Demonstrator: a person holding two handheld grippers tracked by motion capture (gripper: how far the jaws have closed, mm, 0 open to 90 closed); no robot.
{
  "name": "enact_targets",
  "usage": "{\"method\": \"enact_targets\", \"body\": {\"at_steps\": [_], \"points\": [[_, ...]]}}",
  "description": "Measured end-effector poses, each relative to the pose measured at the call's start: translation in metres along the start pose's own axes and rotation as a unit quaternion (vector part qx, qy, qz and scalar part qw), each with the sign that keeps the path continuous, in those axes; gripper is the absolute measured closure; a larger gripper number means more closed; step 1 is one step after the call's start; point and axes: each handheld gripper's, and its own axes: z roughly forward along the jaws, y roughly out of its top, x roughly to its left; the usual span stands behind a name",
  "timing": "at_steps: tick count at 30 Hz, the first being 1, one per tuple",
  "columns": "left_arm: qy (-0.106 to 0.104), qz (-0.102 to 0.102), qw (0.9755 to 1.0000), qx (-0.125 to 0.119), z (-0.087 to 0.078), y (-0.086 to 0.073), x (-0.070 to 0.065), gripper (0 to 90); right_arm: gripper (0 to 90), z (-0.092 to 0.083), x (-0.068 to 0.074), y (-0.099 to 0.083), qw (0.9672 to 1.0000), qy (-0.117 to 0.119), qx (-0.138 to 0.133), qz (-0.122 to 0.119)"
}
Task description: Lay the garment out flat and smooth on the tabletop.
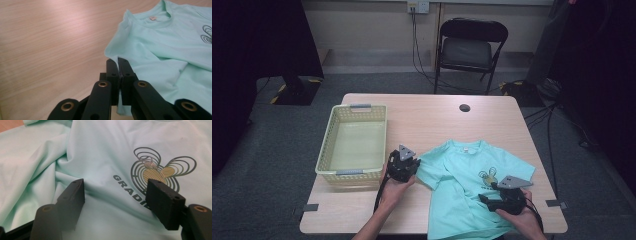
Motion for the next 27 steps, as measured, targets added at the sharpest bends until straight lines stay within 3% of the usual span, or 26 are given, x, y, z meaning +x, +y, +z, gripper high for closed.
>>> {"method": "enact_targets", "body": {"at_steps": [1, 2, 6, 9, 12, 15, 16, 18, 20, 25, 27], "points": [[0.005, -0.001, 1.0, -0.001, 0.001, 0.001, 0.0, 87.8, 30.8, 0.0, 0.0, 0.0, 1.0, 0.0, 0.001, 0.0], [0.009, -0.007, 0.9999, -0.002, 0.002, 0.001, 0.001, 80.0, 29.8, 0.0, 0.0, 0.001, 1.0, 0.0, 0.003, -0.001], [-0.01, -0.003, 0.9998, -0.016, -0.004, -0.001, -0.006, 69.9, 29.5, -0.004, -0.006, 0.006, 0.9999, 0.005, -0.003, 0.011], [-0.064, -0.012, 0.9978, -0.013, -0.006, -0.003, -0.015, 69.7, 32.5, -0.011, -0.018, 0.014, 0.9994, 0.001, -0.022, 0.027], [-0.1, 0.019, 0.9948, 0.008, 0.001, -0.009, -0.034, 69.6, 34.9, -0.013, -0.032, 0.021, 0.9986, -0.013, -0.033, 0.04], [-0.118, 0.052, 0.991, 0.036, 0.013, -0.014, -0.053, 63.9, 35.4, -0.009, -0.045, 0.026, 0.9975, -0.03, -0.034, 0.054], [-0.12, 0.062, 0.9899, 0.045, 0.018, -0.016, -0.057, 63.9, 35.5, -0.006, -0.049, 0.027, 0.997, -0.035, -0.033, 0.06], [-0.101, 0.072, 0.9905, 0.058, 0.027, -0.018, -0.058, 64.2, 35.4, 0.0, -0.056, 0.027, 0.9963, -0.042, -0.027, 0.07], [-0.08, 0.063, 0.9931, 0.058, 0.033, -0.019, -0.053, 63.6, 35.0, 0.006, -0.063, 0.026, 0.9956, -0.054, -0.019, 0.074], [-0.087, 0.035, 0.9939, 0.058, 0.035, -0.016, -0.033, 64.4, 33.3, 0.017, -0.078, 0.023, 0.9937, -0.06, -0.006, 0.095], [-0.075, 0.022, 0.9954, 0.056, 0.033, -0.017, -0.024, 63.8, 33.1, 0.019, -0.08, 0.022, 0.9934, -0.067, -0.008, 0.093]]}}
